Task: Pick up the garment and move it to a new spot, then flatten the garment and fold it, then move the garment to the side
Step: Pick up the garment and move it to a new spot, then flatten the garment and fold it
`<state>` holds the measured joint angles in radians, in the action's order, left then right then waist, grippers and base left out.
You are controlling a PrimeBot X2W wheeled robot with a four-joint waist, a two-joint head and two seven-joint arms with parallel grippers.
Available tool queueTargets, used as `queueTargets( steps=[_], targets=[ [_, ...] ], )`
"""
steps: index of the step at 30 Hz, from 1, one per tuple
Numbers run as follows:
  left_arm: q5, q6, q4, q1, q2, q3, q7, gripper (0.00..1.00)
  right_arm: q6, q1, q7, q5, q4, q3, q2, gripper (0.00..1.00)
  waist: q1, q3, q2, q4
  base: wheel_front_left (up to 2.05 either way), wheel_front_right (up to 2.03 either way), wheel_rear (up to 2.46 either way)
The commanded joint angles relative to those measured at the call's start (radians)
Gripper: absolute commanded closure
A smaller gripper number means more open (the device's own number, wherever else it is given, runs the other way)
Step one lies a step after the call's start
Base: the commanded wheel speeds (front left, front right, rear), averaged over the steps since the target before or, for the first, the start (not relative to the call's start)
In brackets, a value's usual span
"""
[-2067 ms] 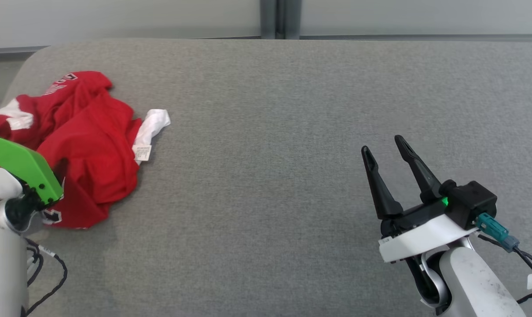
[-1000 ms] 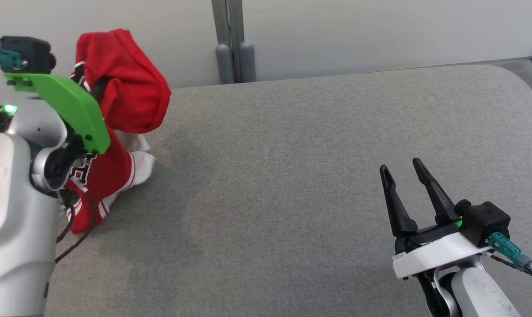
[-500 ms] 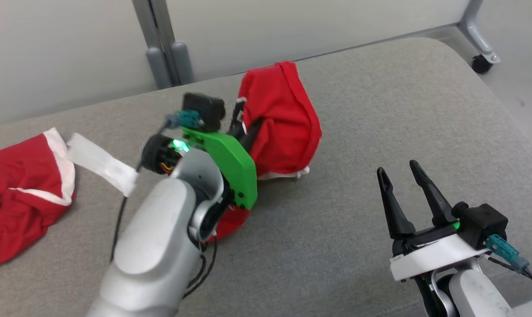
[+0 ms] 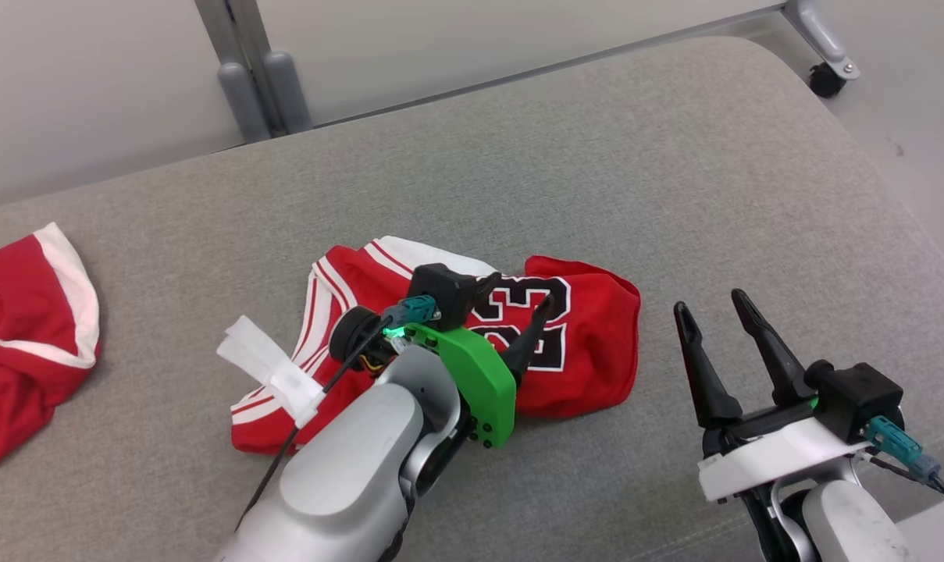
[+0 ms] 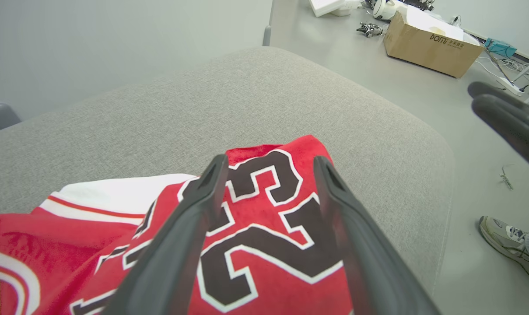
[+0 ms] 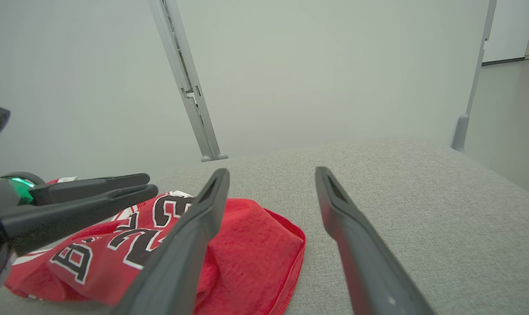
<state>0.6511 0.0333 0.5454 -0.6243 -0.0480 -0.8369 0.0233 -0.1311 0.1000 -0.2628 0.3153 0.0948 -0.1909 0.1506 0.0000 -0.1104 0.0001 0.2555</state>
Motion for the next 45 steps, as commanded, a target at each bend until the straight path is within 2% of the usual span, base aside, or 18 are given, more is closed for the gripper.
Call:
queueTargets(
  steps=[1, 3, 7, 14, 21, 29, 38, 42, 45],
  targets=[
    [0.01, -0.011, -0.004, -0.012, -0.005, 0.011, -0.019, 0.0, 0.001, -0.016, -0.003, 0.007, 0.0, 0.006, 0.008, 0.0, 0.0, 0.04, -0.0001, -0.049, 0.0, 0.0, 0.0],
    [0.012, -0.023, -0.012, -0.012, -0.011, 0.028, -0.049, 0.0, 0.001, -0.025, -0.003, 0.007, -0.003, 0.015, 0.012, 0.0, 0.0, 0.056, -0.0001, -0.073, 0.0, 0.0, 0.0],
    [0.022, -0.06, -0.051, 0.028, -0.065, 0.077, -0.101, 0.0, 0.001, -0.043, -0.003, 0.013, -0.011, 0.028, 0.025, 0.0, 0.0, 0.087, -0.0001, -0.115, 0.0, 0.0, 0.0],
    [0.045, -0.119, -0.144, 0.169, -0.194, 0.154, -0.183, 0.0, 0.001, -0.075, -0.003, 0.02, -0.034, 0.049, 0.037, 0.0, 0.0, 0.118, -0.0001, -0.164, 0.0, 0.0, 0.0],
    [0.057, -0.191, -0.266, 0.362, -0.28, 0.25, -0.275, 0.0, 0.001, -0.133, -0.003, 0.016, -0.076, 0.138, 0.001, 0.0, 0.0, 0.123, -0.0001, -0.18, 0.0, 0.0, 0.0],
    [0.019, -0.224, -0.37, 0.483, -0.278, 0.309, -0.289, 0.0, 0.001, -0.158, -0.003, 0.006, -0.099, 0.164, -0.002, 0.0, 0.0, 0.112, -0.0001, -0.193, 0.0, 0.0, 0.0],
    [0.004, -0.222, -0.39, 0.48, -0.266, 0.322, -0.289, 0.0, 0.001, -0.123, -0.003, 0.007, -0.05, 0.141, 0.024, 0.0, 0.0, 0.088, -0.0001, -0.203, 0.0, 0.0, 0.0],
    [0.004, -0.22, -0.387, 0.466, -0.265, 0.317, -0.283, 0.0, 0.001, -0.048, 0.046, 0.023, 0.001, 0.112, 0.051, 0.0, 0.0, 0.061, -0.0001, -0.208, 0.0, 0.0, 0.0],
    [-0.001, -0.209, -0.384, 0.443, -0.266, 0.307, -0.274, 0.0, 0.001, 0.033, 0.134, 0.047, 0.07, 0.07, 0.079, 0.0, 0.0, 0.033, -0.0001, -0.221, 0.0, 0.0, 0.0]
  ],
)
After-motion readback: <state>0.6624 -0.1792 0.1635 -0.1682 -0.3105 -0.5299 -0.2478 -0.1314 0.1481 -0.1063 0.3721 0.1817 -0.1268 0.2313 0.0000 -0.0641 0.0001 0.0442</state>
